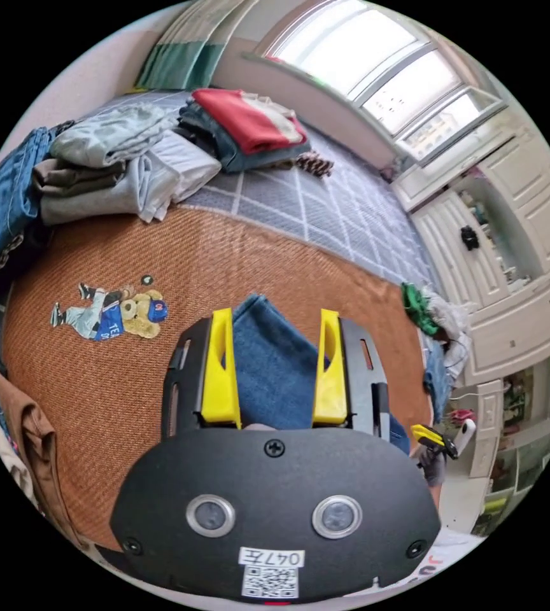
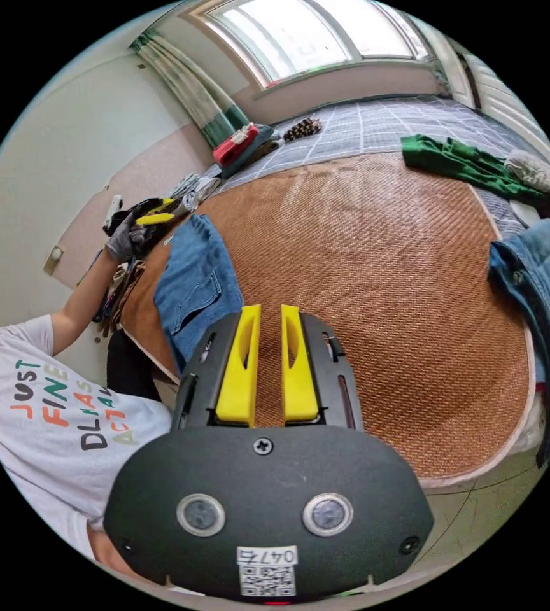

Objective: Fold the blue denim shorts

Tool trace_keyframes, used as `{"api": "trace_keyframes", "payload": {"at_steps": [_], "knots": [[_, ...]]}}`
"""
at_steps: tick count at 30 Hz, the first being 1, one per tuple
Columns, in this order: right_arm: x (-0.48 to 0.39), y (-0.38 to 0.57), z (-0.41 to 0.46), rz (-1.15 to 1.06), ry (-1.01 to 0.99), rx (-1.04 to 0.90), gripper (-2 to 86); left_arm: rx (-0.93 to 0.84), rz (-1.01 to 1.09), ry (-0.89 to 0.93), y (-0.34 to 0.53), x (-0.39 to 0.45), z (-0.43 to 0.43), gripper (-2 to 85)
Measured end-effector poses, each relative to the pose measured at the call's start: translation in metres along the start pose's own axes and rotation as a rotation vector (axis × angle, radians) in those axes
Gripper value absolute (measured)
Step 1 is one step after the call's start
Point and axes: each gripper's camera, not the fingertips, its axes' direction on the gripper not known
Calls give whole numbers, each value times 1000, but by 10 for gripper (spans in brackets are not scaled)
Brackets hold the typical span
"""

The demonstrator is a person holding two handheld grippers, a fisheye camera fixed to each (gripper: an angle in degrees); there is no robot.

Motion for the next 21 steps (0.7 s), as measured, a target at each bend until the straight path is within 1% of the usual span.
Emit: {"api": "trace_keyframes", "payload": {"at_steps": [2, 4, 6, 9, 11, 13, 17, 21], "knots": [[-12, 1, -9, -24, 47, 50, 4, 81, 83, 106, 30, 3, -47, 152], [-46, -14, -5, -146, 24, 78, 3, 91, 143, 135, 63, 6, -67, 138], [-76, -38, 17, -252, -31, 39, 11, 49, 170, 139, 98, 7, -68, 135], [-128, -82, 71, -421, -97, -52, 42, -3, 100, 189, 161, -6, -53, 136], [-150, -106, 105, -484, -74, -85, 59, 5, -1, 225, 212, -21, -41, 143], [-164, -137, 141, -538, -44, -92, 67, 2, -49, 241, 242, -32, -32, 146], [-151, -185, 186, -540, -83, -149, 71, -51, -111, 353, 280, -54, -1, 148], [-110, -228, 235, -438, -203, -248, 73, -38, -121, 379, 284, -64, 19, 145]]}}
